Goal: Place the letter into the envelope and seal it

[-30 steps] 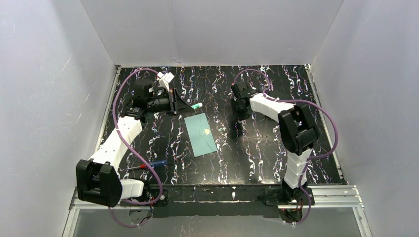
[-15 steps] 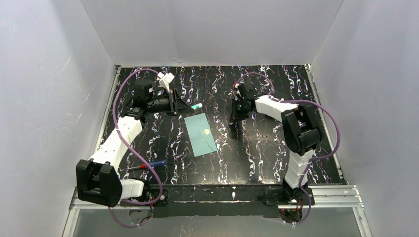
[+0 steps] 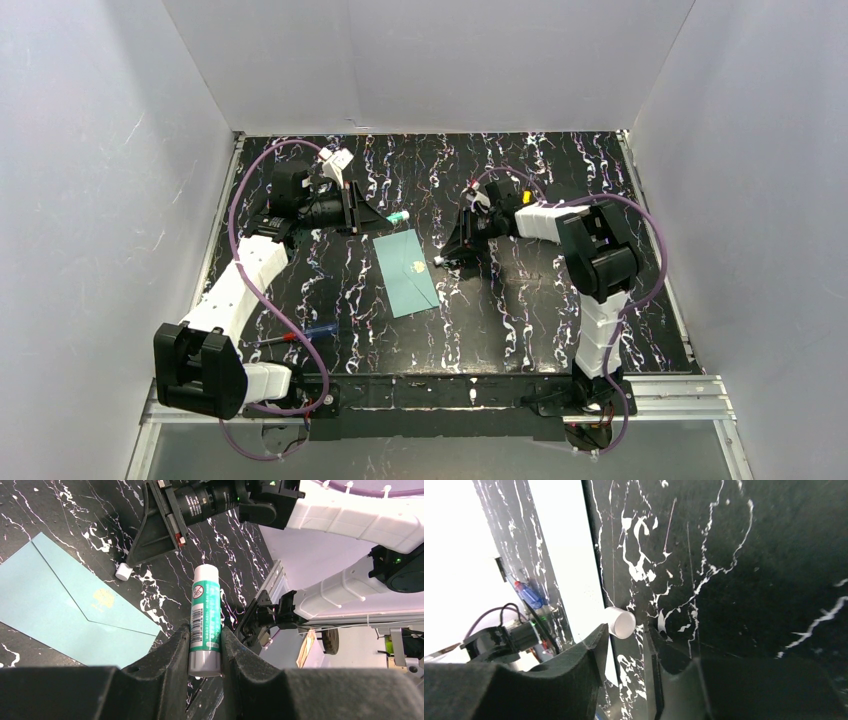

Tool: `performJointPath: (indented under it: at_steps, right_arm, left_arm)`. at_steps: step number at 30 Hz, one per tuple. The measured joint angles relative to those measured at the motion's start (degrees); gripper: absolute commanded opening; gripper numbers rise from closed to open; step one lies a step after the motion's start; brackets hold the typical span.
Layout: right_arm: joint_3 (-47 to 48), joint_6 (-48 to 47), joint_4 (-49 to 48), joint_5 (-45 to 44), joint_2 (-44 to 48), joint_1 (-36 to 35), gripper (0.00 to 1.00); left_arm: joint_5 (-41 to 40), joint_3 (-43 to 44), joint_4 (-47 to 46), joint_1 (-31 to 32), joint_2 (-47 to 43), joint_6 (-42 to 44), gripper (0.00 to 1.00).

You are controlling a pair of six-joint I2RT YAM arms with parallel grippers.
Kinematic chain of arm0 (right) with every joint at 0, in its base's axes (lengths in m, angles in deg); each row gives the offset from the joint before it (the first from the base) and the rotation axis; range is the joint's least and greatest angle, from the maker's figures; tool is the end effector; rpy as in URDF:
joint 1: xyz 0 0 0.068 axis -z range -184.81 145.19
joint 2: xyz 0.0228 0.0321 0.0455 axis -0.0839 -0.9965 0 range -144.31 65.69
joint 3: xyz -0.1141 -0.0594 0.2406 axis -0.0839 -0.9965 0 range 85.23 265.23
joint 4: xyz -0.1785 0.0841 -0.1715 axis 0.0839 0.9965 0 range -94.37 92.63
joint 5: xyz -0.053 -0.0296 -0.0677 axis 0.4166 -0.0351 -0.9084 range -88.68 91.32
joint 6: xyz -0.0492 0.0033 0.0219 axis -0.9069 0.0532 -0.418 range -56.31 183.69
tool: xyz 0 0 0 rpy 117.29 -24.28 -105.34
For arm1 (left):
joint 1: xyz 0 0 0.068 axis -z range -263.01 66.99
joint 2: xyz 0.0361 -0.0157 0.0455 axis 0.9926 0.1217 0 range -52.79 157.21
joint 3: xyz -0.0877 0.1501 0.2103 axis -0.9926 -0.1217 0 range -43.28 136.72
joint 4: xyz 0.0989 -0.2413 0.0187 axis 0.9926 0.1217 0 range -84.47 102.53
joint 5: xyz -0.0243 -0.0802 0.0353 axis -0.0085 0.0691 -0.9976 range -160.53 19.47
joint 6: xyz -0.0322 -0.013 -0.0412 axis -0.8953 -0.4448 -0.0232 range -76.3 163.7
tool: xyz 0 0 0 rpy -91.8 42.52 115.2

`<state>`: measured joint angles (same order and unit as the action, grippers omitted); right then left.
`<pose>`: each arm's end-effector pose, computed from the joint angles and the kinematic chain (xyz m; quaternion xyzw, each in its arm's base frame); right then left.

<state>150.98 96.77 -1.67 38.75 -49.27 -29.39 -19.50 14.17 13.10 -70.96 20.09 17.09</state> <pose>0.3547 0.1861 0.1260 -0.0381 0.9005 0.4148 0.1246 0.2711 -0.0861 0.3209 0.1404 0.7767 -0.5038 0.3510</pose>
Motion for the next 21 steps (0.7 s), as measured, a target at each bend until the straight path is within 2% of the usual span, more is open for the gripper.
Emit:
performJointPath:
  at_steps: [11,16,21]
  right_arm:
    - [4.6,-5.5,7.1,-5.9,0.5,0.4,0.44]
    - [4.6,-8.9,9.5,-14.4,4.5,-2.2,0.50]
    - [6.6,-16.7,12.0,-24.3,10.6,-9.2,0.52]
  left_arm:
    - [-0.2,0.0,0.4,0.0,0.0,0.1,0.00]
    - [-2.8,0.0,0.9,0.0,-0.1,0.5,0.00]
    - [-9.0,0.0,3.3,0.0,-1.0,1.0,0.00]
